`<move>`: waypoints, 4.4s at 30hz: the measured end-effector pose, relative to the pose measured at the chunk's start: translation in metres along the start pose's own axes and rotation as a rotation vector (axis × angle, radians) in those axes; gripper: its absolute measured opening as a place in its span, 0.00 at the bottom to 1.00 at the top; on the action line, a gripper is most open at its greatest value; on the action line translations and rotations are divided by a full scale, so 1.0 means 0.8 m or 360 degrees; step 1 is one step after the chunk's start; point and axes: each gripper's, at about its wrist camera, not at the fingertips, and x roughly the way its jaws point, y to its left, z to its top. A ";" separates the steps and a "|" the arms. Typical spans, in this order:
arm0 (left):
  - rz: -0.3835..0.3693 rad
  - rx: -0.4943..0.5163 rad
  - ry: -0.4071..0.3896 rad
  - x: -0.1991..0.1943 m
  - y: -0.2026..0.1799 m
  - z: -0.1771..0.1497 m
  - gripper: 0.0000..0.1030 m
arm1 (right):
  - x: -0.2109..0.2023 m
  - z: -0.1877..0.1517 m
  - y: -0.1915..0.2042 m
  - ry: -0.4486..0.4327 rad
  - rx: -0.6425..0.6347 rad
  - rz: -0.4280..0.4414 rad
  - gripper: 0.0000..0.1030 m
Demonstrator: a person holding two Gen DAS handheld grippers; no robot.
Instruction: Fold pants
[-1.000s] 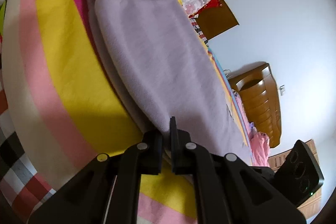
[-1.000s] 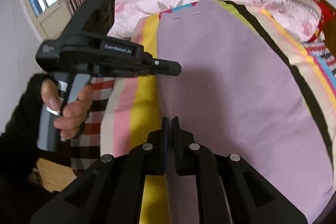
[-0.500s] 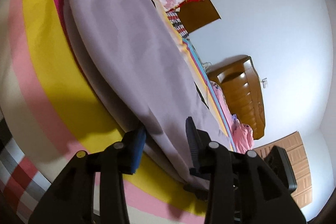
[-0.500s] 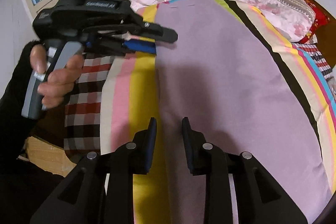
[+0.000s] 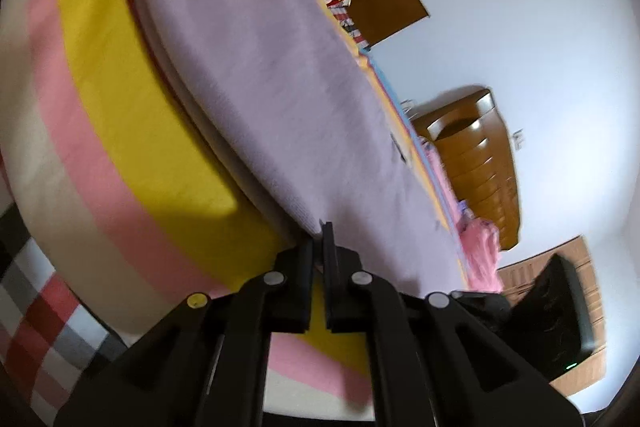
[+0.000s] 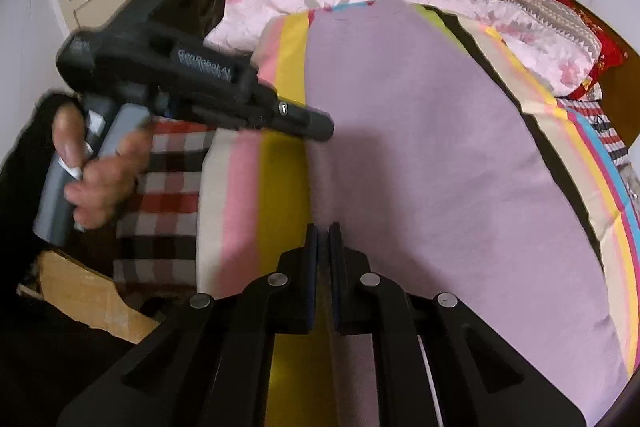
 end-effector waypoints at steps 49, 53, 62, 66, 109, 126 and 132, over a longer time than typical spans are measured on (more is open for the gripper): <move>0.0297 0.1255 0.0349 0.216 -0.263 0.044 0.83 | -0.111 -0.118 -0.303 -0.0067 0.0513 -0.0276 0.37; 0.0237 0.1463 0.0536 0.255 -0.271 0.028 0.70 | -0.089 -0.112 -0.309 -0.0011 0.0347 -0.0087 0.31; 0.0202 0.1781 0.0793 0.311 -0.284 -0.004 0.65 | -0.078 -0.118 -0.308 0.0071 0.0241 0.0007 0.30; 0.0260 0.1837 0.0823 0.327 -0.282 -0.010 0.53 | -0.079 -0.120 -0.295 0.0067 0.0164 -0.0003 0.15; 0.0371 0.1138 0.0212 0.175 -0.200 0.005 0.71 | -0.016 -0.036 -0.261 0.0050 0.0019 -0.0086 0.37; 0.0394 0.1151 0.0230 0.188 -0.189 0.000 0.78 | -0.016 -0.039 -0.264 0.0016 0.0064 0.0051 0.09; 0.0372 0.1179 0.0207 0.180 -0.200 0.001 0.79 | -0.045 -0.027 -0.243 -0.0073 -0.0028 -0.0110 0.05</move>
